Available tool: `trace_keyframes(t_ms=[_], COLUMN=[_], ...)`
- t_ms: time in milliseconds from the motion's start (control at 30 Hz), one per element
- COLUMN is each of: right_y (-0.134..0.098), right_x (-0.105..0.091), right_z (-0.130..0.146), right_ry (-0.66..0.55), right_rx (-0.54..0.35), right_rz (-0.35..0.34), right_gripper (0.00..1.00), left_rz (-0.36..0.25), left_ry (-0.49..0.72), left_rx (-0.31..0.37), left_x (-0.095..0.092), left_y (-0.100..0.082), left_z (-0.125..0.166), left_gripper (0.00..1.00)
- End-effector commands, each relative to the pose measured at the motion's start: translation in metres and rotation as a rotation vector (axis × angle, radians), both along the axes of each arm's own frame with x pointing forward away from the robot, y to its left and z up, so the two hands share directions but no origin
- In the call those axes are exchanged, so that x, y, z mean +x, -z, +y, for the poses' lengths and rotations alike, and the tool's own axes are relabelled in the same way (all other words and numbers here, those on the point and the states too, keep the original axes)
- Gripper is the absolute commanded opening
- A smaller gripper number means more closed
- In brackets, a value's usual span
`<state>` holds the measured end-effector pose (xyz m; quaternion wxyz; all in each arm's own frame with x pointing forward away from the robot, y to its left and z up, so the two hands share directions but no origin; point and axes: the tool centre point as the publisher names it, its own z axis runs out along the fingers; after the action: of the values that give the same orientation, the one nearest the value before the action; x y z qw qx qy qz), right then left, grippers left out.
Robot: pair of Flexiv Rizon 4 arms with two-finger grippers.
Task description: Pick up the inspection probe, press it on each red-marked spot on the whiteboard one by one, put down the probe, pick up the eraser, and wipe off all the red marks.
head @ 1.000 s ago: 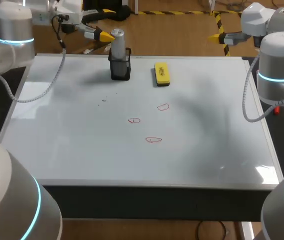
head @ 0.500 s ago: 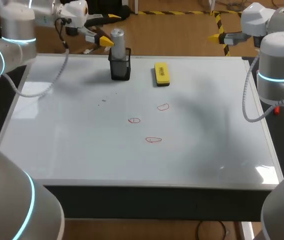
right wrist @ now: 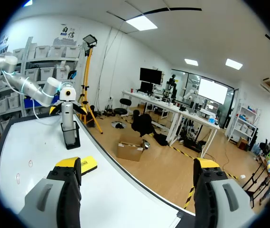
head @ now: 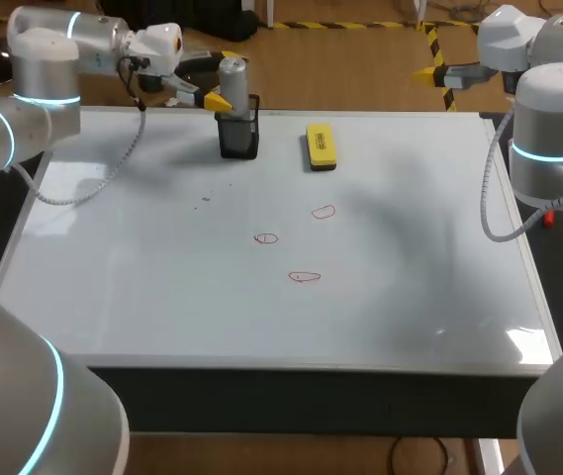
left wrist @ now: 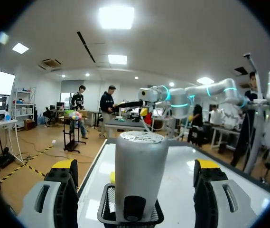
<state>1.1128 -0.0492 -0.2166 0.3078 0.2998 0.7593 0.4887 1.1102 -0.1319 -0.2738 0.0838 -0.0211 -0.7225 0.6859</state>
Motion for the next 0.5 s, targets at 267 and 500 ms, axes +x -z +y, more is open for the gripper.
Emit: trace_keyframes(t_ms=[267, 500], right_y=[0.0, 0.0], right_x=[0.0, 0.0], right_z=[0.0, 0.0], right_ry=[-0.001, -0.001], right_rx=[0.0, 0.0], right_rz=[0.001, 0.001], right_gripper=[1.0, 1.0], left_rz=[-0.006, -0.021], left_ry=[-0.151, -0.172], left_rx=[-0.019, -0.022], left_x=[-0.012, -0.008], left_y=[0.013, 0.011], left_z=[-0.017, -0.02], left_gripper=[1.0, 1.0])
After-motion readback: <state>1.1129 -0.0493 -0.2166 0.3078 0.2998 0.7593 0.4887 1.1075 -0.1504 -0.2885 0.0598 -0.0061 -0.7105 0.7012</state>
